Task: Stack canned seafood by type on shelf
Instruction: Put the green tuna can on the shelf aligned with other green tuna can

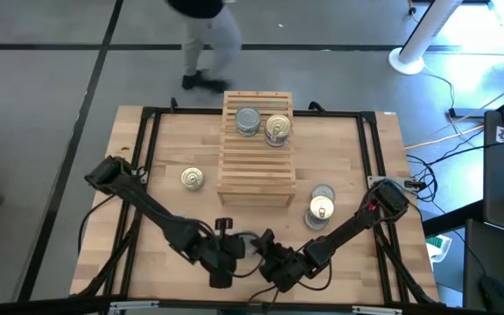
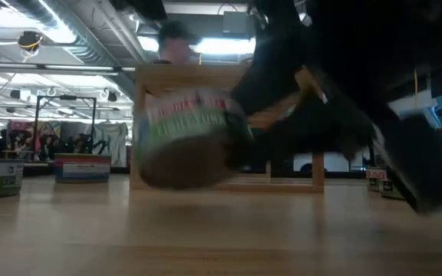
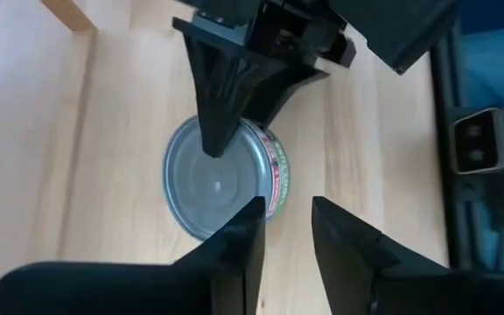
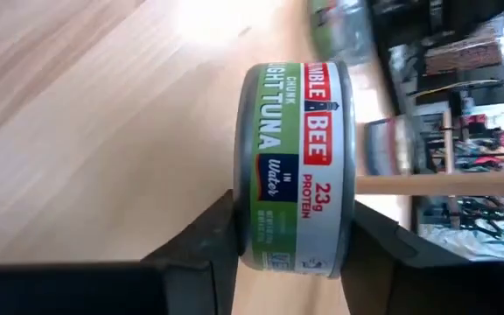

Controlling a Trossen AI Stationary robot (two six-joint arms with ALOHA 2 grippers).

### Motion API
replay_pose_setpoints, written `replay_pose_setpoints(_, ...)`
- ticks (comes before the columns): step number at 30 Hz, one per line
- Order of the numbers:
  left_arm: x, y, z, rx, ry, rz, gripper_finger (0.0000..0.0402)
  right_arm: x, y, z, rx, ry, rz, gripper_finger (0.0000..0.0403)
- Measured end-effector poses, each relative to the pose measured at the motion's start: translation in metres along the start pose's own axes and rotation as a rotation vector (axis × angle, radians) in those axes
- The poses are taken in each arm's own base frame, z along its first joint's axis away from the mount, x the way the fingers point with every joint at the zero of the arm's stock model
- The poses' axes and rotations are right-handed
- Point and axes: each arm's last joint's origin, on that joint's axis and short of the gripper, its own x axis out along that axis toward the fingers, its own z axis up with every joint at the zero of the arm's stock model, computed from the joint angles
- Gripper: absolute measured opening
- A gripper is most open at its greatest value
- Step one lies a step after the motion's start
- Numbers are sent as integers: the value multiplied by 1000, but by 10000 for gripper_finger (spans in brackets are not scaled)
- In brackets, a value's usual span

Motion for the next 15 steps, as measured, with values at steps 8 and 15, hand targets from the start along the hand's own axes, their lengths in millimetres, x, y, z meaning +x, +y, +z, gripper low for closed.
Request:
replay_pose_setpoints(8, -56, 18, 9, -72, -97, -44, 58, -22, -44, 28, -18, -48, -85, 150)
replay_pose_setpoints(15, -91, 32, 13, -32, -206, -27, 22, -44, -82, 32, -60, -16, -176, 146)
